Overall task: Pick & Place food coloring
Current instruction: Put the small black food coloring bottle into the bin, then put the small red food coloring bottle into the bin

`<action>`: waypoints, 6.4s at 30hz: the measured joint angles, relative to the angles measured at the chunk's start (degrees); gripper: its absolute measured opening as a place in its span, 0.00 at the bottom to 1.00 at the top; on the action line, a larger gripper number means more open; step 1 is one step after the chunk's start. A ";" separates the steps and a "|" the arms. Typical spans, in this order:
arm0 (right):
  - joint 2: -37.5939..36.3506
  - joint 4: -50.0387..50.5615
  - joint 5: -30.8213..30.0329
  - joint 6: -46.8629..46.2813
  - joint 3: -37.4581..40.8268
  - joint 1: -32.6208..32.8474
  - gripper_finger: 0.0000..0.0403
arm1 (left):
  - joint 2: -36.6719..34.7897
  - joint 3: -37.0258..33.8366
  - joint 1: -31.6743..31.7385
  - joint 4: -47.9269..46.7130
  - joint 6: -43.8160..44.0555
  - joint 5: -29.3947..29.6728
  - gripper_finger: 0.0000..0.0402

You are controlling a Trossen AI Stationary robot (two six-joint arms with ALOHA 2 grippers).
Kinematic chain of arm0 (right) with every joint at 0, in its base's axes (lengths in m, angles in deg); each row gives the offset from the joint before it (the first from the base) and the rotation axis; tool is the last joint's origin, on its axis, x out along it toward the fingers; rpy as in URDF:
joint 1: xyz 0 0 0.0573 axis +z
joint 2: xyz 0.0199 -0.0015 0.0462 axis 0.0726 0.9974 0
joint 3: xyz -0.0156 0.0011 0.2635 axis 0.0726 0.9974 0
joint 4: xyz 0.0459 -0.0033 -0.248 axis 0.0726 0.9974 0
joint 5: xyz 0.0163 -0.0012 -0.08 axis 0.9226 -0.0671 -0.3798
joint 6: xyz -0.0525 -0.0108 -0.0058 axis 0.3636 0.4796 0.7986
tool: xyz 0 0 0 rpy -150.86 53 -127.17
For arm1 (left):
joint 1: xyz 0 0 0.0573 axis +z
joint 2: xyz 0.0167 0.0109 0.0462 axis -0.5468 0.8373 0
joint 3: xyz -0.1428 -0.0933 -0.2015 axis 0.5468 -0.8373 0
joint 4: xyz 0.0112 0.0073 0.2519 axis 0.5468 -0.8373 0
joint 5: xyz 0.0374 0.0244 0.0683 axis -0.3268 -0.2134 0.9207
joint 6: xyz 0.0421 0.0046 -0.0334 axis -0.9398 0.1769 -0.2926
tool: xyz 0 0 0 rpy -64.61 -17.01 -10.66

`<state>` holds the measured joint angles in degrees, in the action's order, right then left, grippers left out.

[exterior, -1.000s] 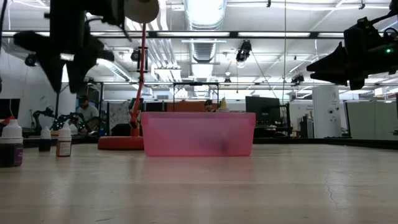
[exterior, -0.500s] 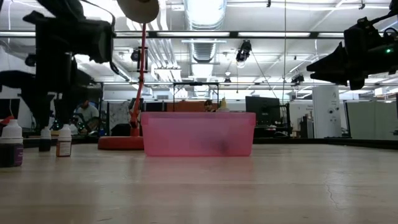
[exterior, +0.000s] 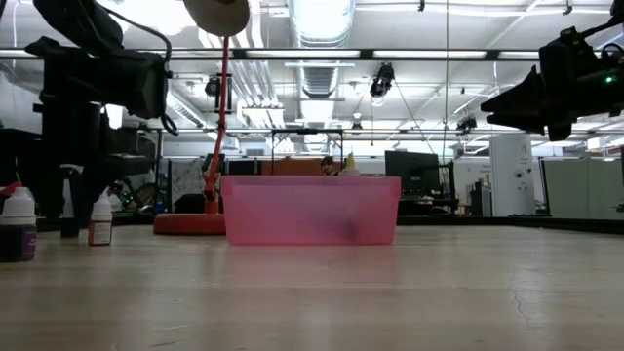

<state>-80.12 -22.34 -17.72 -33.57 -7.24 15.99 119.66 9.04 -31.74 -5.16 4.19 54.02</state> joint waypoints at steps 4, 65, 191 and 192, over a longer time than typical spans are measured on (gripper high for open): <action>0.00 0.01 0.00 0.00 0.00 0.01 0.53 | 0.00 -0.01 0.00 0.38 0.00 0.39 0.42; -0.02 0.01 0.00 -0.02 0.00 0.01 0.53 | 26.20 51.88 5.86 0.99 -47.56 -1.46 0.09; -0.02 0.01 0.02 0.00 0.00 0.01 0.53 | 19.78 47.99 -5.82 -14.41 -37.38 -3.10 0.51; 0.00 0.01 0.02 0.02 0.00 0.01 0.53 | 19.49 47.12 -6.63 -14.40 -36.51 -3.12 0.51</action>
<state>-80.12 -22.33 -17.69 -33.56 -7.24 16.00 139.15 56.17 -38.37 -19.56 -32.32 50.91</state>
